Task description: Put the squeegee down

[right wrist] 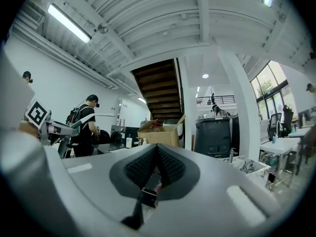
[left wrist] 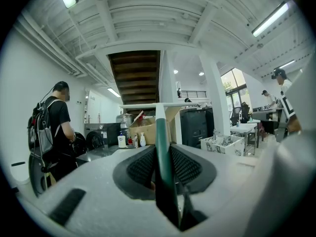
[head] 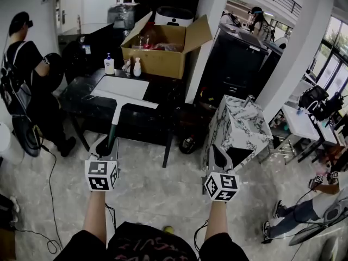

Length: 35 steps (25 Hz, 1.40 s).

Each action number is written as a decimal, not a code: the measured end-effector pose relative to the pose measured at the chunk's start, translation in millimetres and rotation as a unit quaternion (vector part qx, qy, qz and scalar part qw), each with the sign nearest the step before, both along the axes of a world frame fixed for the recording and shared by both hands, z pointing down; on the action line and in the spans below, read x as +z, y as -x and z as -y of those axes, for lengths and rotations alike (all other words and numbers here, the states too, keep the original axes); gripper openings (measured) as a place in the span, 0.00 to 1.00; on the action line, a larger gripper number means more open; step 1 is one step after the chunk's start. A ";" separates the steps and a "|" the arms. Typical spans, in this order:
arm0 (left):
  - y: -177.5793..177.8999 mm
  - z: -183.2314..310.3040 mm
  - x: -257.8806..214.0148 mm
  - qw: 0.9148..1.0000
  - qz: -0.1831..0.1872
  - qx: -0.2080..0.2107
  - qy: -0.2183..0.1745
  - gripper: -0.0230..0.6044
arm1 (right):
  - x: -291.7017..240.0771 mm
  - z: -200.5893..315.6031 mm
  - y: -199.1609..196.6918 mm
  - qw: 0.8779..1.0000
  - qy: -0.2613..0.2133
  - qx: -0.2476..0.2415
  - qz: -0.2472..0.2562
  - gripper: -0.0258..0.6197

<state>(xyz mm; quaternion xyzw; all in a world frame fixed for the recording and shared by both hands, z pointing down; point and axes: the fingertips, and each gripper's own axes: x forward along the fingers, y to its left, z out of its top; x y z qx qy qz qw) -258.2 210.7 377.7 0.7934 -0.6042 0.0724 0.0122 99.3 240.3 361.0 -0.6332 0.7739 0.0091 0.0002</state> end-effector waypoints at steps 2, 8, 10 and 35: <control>6.3 0.1 0.5 1.000 0.001 0.004 -0.002 0.20 | 1.5 -1.9 8.0 1.000 0.000 0.004 -0.002 0.06; 26.0 -0.8 3.4 1.000 -0.007 0.017 0.007 0.20 | 8.7 -15.1 35.0 1.000 0.009 0.011 -0.008 0.06; 28.5 0.6 3.3 1.000 -0.006 0.022 0.008 0.20 | 8.1 -17.5 38.9 1.000 0.008 0.013 -0.009 0.06; 13.1 84.2 12.8 1.000 0.005 0.011 0.006 0.20 | 24.4 82.1 43.6 1.000 0.003 -0.020 -0.012 0.06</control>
